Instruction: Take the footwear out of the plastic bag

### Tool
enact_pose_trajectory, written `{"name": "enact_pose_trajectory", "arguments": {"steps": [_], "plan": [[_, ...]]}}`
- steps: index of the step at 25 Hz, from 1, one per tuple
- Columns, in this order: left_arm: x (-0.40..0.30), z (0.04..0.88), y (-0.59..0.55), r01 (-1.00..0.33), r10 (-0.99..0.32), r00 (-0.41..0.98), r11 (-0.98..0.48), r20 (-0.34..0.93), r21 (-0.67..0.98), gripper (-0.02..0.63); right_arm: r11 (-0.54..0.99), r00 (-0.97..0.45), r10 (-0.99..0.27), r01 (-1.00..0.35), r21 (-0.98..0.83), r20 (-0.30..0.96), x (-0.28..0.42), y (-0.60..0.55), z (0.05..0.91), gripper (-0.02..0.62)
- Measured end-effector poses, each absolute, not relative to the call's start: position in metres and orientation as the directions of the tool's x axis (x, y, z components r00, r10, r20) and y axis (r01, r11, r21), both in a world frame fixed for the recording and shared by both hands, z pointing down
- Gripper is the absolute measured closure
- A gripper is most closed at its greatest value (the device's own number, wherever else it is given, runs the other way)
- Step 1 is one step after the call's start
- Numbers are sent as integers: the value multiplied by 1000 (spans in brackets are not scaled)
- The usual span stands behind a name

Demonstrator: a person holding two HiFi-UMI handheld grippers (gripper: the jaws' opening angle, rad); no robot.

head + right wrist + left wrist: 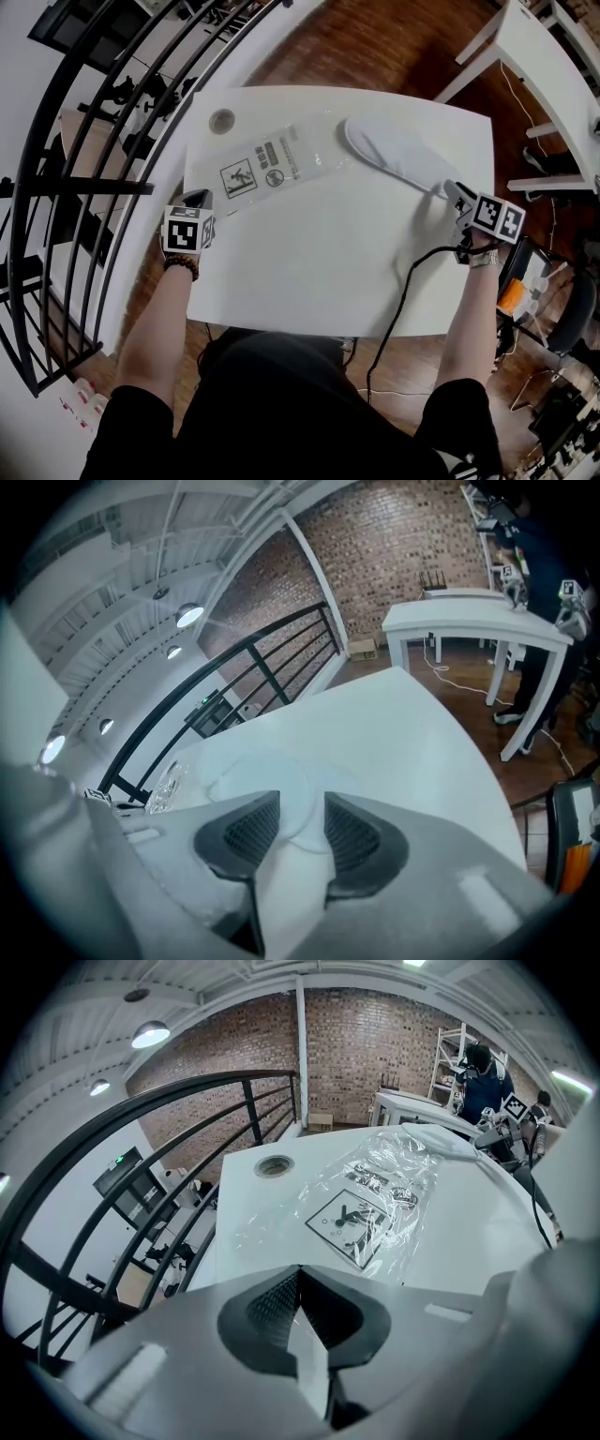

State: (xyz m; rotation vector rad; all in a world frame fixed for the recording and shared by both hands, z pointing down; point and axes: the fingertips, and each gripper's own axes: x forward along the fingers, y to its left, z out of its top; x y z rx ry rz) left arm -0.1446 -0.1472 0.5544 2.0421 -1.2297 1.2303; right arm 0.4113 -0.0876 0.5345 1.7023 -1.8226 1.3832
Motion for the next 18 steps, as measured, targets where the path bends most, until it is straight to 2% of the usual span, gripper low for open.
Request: {"name": "enact_pose_trajectory", "arguments": {"steps": [14,18], "plan": [[-149,521,-150,-855,-539,282,-516,793,-47,588,-127,-163,-661,-938,-323,732,379,-67,499,468],[-150,511,-141,-840,-545,319,-542,776,-35,588,-110,-148,-679,-948,-299,719,360,-58,487,492]]}}
